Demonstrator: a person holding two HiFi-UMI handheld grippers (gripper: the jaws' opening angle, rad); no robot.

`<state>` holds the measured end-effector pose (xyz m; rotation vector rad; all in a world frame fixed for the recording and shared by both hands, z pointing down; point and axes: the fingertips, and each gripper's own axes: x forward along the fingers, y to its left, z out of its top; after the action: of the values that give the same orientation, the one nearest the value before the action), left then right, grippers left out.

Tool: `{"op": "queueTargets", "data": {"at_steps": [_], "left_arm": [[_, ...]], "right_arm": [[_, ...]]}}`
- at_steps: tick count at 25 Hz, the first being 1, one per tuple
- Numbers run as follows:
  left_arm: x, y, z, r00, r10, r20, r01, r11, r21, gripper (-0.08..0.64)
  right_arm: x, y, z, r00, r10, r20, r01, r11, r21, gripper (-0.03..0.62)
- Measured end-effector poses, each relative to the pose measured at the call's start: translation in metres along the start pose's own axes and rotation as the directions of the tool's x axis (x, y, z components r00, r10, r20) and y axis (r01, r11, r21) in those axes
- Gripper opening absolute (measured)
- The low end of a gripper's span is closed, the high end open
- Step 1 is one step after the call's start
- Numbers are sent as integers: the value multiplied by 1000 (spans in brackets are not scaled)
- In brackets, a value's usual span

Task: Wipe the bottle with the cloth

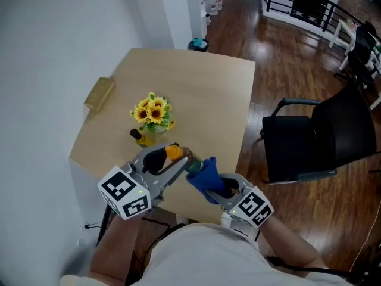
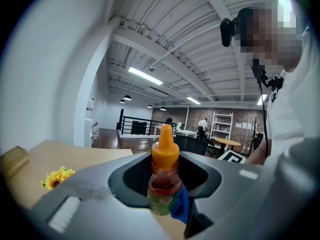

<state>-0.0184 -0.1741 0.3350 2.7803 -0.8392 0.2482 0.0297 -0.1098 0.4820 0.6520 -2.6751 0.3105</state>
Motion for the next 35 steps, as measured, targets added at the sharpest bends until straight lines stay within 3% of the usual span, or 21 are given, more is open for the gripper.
{"op": "queueTargets", "data": {"at_steps": [2,4,8,13,16,20,28,30,35], "left_arm": [[-1,0,-1,1000,1,3,-1,1000,2,161],[-3,-2,-3,1000,6,-5,-6,1000,12,161],[-5,-6,-9,1000,13,-23,-13,1000,17,161],[-5,-17,-21,999,-5,-38,6,1000,16,161],[-5,-24,-26,999,-18,-45,19,1000,22,161],[-14,-38,-27,999,-25,-44,26,999,27,161],[-25,-38,-23,999,-5,-34,5,1000,17,161],[-25,-36,-22,999,-8,-34,9,1000,16,161],[-24,-37,-19,1000,-20,-24,20,1000,19,161]], "right_arm": [[-8,-17,-22,998,-34,-56,35,999,8,158],[-24,-33,-19,996,-77,-54,78,997,10,158],[-52,-54,45,991,-116,61,120,991,-58,158],[-54,-27,132,982,-30,187,70,975,-213,158],[-43,-12,149,982,23,187,26,966,-256,158],[-23,-15,120,992,20,127,5,981,-196,156],[10,-36,4,997,5,-75,-7,1000,-23,157],[5,-41,0,997,-20,-77,19,1000,-3,157],[-7,-36,35,999,-43,9,43,999,-3,158]]}}
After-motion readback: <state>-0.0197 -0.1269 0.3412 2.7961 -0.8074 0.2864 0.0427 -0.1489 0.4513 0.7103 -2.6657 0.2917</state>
